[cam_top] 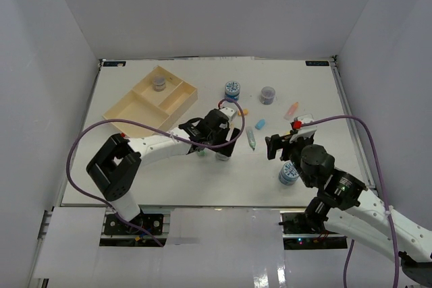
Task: Sort the stationery into containers
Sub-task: Pick up the stationery from the center of the board.
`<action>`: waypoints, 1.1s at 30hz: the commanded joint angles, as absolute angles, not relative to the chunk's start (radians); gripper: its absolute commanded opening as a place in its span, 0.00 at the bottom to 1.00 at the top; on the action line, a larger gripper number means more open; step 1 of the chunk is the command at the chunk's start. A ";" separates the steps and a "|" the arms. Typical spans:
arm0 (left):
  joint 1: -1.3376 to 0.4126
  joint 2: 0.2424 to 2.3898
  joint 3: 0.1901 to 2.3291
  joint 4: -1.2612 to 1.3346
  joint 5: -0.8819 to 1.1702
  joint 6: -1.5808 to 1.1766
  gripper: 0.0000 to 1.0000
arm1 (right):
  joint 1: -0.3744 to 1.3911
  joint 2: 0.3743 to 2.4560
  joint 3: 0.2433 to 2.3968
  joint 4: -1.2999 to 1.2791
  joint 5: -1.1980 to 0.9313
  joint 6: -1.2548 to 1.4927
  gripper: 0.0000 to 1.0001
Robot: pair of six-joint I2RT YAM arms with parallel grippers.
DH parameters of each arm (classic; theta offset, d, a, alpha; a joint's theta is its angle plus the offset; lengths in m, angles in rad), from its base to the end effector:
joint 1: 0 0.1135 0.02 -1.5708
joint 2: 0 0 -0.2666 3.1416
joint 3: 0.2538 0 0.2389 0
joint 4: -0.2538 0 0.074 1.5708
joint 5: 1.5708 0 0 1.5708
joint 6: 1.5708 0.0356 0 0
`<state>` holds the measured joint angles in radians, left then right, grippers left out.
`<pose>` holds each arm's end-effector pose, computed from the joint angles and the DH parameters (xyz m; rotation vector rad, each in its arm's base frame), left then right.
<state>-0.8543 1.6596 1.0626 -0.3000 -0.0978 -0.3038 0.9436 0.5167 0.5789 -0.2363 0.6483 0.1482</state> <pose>0.2239 -0.2518 0.2131 0.6383 2.4178 -0.3768 0.0855 0.0814 0.3017 -0.2101 1.7025 0.2455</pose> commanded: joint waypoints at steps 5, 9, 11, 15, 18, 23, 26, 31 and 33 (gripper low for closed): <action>-0.900 1.697 1.123 -0.344 -0.187 -0.325 0.97 | 0.943 0.518 0.565 -0.215 0.690 0.146 0.90; -0.908 1.712 1.132 -0.354 -0.201 -0.331 0.92 | 0.943 0.522 0.557 -0.213 0.695 0.149 0.90; -0.910 1.720 1.135 -0.356 -0.201 -0.334 0.86 | 0.943 0.522 0.554 -0.212 0.693 0.147 0.90; -0.910 1.729 1.146 -0.362 -0.204 -0.339 0.69 | 0.943 0.518 0.549 -0.213 0.698 0.149 0.90; -0.910 1.723 1.158 -0.373 -0.218 -0.351 0.52 | 0.943 0.512 0.546 -0.212 0.701 0.149 0.90; -0.905 1.715 1.268 -0.478 -0.308 -0.341 0.49 | 0.942 0.506 0.546 -0.212 0.703 0.147 0.90; -0.858 1.706 1.363 -0.535 -0.359 -0.321 0.49 | 0.942 0.514 0.546 -0.212 0.698 0.144 0.90; -0.640 1.695 1.491 -0.571 -0.365 -0.291 0.50 | 0.942 0.532 0.543 -0.209 0.684 0.146 0.90; -0.541 1.710 1.554 -0.571 -0.347 -0.282 0.50 | 0.942 0.540 0.540 -0.206 0.675 0.149 0.90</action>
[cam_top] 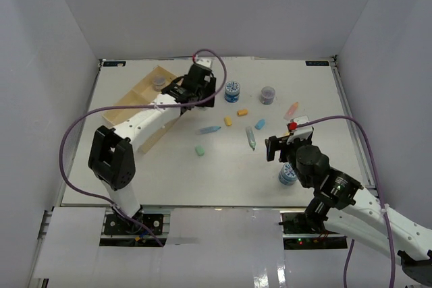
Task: Sort the stationery into containers
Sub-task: Place the stationery in the storage box.
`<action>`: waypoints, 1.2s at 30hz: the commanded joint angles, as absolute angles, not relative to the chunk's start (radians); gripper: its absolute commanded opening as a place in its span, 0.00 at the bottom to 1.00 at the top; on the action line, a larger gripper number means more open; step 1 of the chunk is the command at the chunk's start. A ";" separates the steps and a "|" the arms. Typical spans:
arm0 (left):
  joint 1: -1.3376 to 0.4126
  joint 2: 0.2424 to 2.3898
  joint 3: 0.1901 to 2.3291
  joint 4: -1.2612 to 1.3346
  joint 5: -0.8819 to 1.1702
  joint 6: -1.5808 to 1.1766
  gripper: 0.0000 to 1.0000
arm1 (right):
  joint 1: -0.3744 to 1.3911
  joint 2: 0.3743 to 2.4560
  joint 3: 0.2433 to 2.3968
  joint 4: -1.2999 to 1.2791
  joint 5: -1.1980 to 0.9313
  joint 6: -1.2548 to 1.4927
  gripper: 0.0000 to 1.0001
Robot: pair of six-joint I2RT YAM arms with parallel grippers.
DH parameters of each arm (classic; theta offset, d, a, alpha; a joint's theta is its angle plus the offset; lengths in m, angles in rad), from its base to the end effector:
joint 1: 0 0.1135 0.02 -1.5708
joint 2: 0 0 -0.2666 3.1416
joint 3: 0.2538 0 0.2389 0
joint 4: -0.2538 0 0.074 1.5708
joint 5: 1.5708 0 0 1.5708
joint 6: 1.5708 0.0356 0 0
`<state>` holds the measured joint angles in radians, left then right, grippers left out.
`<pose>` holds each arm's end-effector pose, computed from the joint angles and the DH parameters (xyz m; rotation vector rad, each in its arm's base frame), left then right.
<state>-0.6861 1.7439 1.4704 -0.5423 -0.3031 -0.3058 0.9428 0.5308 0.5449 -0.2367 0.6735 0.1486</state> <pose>0.2998 -0.2317 0.2928 0.3030 2.3232 -0.1272 0.0883 0.0839 0.2892 -0.2169 1.7347 0.1943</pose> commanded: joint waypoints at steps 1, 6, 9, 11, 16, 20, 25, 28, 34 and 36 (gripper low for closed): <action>-0.508 1.721 1.577 -0.572 -0.344 -0.278 0.51 | 0.942 0.541 0.538 -0.204 0.669 0.150 0.90; -0.330 1.836 1.733 -0.584 -0.328 -0.265 0.51 | 0.943 0.560 0.529 -0.196 0.652 0.152 0.90; -0.252 1.902 1.788 -0.583 -0.315 -0.271 0.51 | 0.942 0.564 0.525 -0.193 0.646 0.152 0.90; -0.223 1.931 1.810 -0.583 -0.304 -0.270 0.51 | 0.943 0.566 0.522 -0.192 0.641 0.149 0.90; -0.158 1.999 1.830 -0.584 -0.304 -0.270 0.52 | 0.942 0.575 0.517 -0.187 0.643 0.141 0.90; -0.115 2.022 1.818 -0.581 -0.296 -0.279 0.52 | 0.940 0.587 0.517 -0.183 0.638 0.141 0.90; -0.087 2.059 1.824 -0.566 -0.287 -0.278 0.56 | 0.939 0.606 0.517 -0.172 0.629 0.141 0.90; -0.074 2.074 1.828 -0.555 -0.278 -0.282 0.59 | 0.939 0.612 0.517 -0.170 0.627 0.141 0.90; -0.063 2.109 1.833 -0.554 -0.272 -0.282 0.69 | 0.939 0.614 0.514 -0.172 0.623 0.147 0.90; -0.061 2.118 1.833 -0.552 -0.275 -0.281 0.73 | 0.939 0.615 0.511 -0.172 0.623 0.152 0.90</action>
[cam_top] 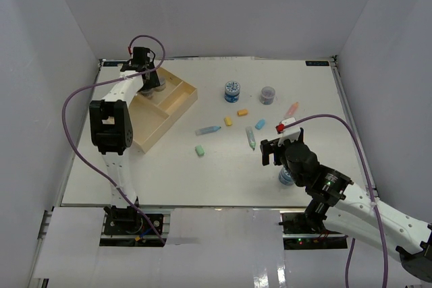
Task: Sort the stationery into containers
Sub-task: Place the stationery in the storage box, then pick up the stationery from the center of the board.
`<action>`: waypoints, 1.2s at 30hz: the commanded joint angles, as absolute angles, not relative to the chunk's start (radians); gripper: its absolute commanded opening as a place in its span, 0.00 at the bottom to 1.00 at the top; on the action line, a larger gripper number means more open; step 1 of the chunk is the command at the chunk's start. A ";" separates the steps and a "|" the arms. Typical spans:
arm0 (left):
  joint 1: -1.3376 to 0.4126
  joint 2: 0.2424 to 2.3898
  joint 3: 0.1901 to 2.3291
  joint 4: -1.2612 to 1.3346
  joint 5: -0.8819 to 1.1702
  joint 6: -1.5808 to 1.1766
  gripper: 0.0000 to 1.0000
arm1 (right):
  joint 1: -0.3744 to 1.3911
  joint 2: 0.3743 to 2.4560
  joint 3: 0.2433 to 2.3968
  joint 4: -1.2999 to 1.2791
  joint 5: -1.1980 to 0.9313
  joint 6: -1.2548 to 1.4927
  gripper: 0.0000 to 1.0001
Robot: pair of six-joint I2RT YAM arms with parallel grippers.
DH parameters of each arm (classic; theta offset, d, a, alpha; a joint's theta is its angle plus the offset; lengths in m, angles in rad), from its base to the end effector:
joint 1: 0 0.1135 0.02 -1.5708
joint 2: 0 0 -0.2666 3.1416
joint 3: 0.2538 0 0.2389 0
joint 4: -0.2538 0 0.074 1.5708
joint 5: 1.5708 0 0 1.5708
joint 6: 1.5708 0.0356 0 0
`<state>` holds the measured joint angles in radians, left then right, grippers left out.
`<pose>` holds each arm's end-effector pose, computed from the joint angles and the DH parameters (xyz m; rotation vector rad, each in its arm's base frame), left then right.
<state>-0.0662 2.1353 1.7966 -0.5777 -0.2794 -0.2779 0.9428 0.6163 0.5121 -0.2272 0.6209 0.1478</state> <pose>0.4662 -0.0211 0.2326 -0.3744 2.4193 0.1967 0.0967 0.0979 0.2697 -0.3161 1.8147 0.1719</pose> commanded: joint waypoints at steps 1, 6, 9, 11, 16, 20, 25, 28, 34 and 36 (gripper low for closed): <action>-0.060 2.120 1.832 -0.554 -0.276 -0.282 0.76 | 0.939 0.617 0.511 -0.172 0.621 0.153 0.90; -0.055 2.114 1.836 -0.555 -0.273 -0.279 0.84 | 0.937 0.617 0.505 -0.172 0.611 0.161 0.90; -0.055 2.097 1.838 -0.557 -0.267 -0.282 0.90 | 0.939 0.641 0.520 -0.173 0.606 0.158 0.90; -0.055 2.069 1.839 -0.563 -0.246 -0.291 0.92 | 0.937 0.676 0.546 -0.172 0.612 0.166 0.90; -0.055 1.939 1.827 -0.601 -0.178 -0.305 0.98 | 0.837 0.839 0.656 -0.179 0.539 0.193 0.90; -0.055 1.780 1.713 -0.623 -0.101 -0.311 0.98 | 0.664 0.977 0.761 -0.178 0.400 0.230 0.90; -0.061 1.533 1.455 -0.586 -0.003 -0.342 0.98 | 0.546 1.231 0.965 -0.178 0.360 0.195 0.90; -0.071 1.358 1.240 -0.528 0.072 -0.347 0.98 | 0.485 1.382 1.093 -0.175 0.331 0.192 0.90; -0.115 1.056 0.885 -0.365 0.120 -0.347 0.98 | 0.379 1.687 1.337 -0.179 0.282 0.195 0.90; -0.135 1.016 0.835 -0.353 0.130 -0.333 0.98 | 0.353 1.776 1.385 -0.186 0.262 0.196 0.90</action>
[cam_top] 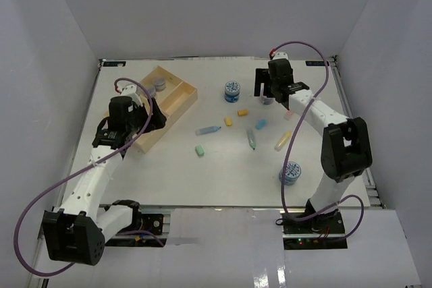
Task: Sort the stationery into containers
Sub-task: Pick up the stationery from the center of the board.
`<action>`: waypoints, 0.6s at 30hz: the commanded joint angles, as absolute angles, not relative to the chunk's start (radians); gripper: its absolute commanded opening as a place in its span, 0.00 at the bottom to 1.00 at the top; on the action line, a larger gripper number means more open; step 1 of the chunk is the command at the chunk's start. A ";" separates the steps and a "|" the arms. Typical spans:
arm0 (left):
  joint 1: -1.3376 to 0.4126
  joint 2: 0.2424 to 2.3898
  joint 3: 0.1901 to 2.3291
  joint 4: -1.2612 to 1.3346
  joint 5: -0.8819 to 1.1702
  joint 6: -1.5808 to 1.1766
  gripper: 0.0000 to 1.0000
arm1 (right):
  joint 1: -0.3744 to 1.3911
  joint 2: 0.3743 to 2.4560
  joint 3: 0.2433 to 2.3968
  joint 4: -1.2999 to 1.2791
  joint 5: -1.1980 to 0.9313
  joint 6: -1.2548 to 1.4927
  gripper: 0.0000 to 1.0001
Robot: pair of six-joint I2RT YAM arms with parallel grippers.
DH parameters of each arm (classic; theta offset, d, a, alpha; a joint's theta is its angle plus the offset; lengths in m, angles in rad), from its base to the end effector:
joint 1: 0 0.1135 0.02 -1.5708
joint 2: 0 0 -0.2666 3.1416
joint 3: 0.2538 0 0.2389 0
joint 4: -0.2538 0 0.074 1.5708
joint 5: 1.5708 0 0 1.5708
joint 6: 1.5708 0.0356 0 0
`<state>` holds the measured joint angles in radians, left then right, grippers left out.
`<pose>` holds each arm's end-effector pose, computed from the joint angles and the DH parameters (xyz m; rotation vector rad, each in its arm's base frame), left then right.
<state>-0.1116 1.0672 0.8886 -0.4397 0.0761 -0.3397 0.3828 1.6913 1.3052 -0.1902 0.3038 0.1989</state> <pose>0.2171 -0.0271 0.3015 -0.2081 2.1974 -0.3366 0.3559 0.1318 0.2878 -0.0192 2.1176 0.0190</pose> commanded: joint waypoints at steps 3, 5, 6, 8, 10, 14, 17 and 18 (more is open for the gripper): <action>-0.149 0.993 0.750 -0.330 0.126 -0.322 0.98 | 0.330 1.883 1.477 -0.208 0.247 0.183 0.90; -0.150 0.977 0.706 -0.304 0.123 -0.324 0.98 | 0.318 1.928 1.541 -0.232 0.247 0.173 0.90; -0.153 0.976 0.686 -0.290 0.123 -0.325 0.98 | 0.314 1.968 1.557 -0.232 0.244 0.166 0.90; -0.155 0.982 0.689 -0.291 0.120 -0.316 0.98 | 0.302 2.012 1.594 -0.232 0.235 0.164 0.90; -0.155 0.989 0.693 -0.293 0.110 -0.314 0.98 | 0.298 2.037 1.614 -0.232 0.235 0.163 0.90; -0.155 0.982 0.689 -0.293 0.100 -0.310 0.98 | 0.288 2.088 1.649 -0.232 0.221 0.158 0.92; -0.155 0.986 0.689 -0.291 0.100 -0.310 0.98 | 0.287 2.111 1.652 -0.232 0.210 0.163 0.95; -0.155 0.989 0.690 -0.293 0.100 -0.310 0.98 | 0.288 2.112 1.652 -0.232 0.210 0.163 0.97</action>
<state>-0.1513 1.0054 0.6868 -0.3141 0.1047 -0.3191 0.2935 2.1002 1.6073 -0.2363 0.2276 0.1719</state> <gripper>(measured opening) 0.979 0.960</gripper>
